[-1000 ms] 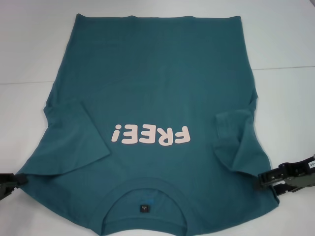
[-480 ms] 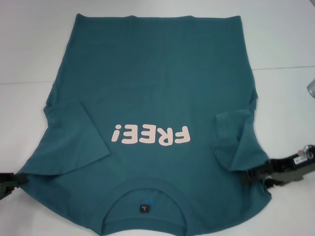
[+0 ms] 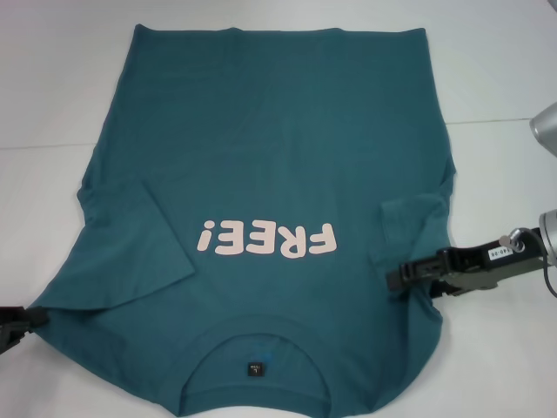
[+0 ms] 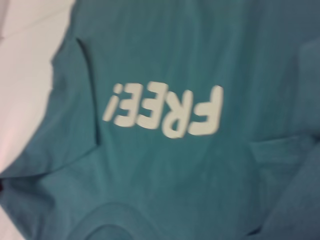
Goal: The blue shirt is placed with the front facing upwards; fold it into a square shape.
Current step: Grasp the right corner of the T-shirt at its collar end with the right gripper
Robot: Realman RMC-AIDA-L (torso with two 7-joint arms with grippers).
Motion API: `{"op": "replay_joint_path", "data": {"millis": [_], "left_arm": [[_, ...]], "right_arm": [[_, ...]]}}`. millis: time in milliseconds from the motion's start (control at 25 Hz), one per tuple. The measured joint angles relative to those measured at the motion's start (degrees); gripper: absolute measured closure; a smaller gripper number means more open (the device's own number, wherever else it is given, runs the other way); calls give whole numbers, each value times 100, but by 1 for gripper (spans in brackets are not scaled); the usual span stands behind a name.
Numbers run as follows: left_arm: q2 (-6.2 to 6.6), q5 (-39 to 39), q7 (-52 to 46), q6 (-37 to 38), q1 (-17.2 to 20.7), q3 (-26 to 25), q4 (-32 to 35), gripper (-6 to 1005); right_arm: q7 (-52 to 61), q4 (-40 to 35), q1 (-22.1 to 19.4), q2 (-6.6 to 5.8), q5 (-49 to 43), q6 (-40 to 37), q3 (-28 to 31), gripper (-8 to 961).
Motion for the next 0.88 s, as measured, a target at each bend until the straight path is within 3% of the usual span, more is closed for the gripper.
{"op": "replay_joint_path", "data": {"millis": [160,360,880], "left_arm": [[0,0,4,0,-2,0,0,973],[0,0,7,1,11,-13,0,973],[0,0,9,7,-8,-71,0,974]], "right_arm": [[-69,0,-1,-21,178,-46,-2,42],[137,-34,-3,-86,-267,-15,-49,41],[273,-25,200,-69,-834,71,-35,41]]}}
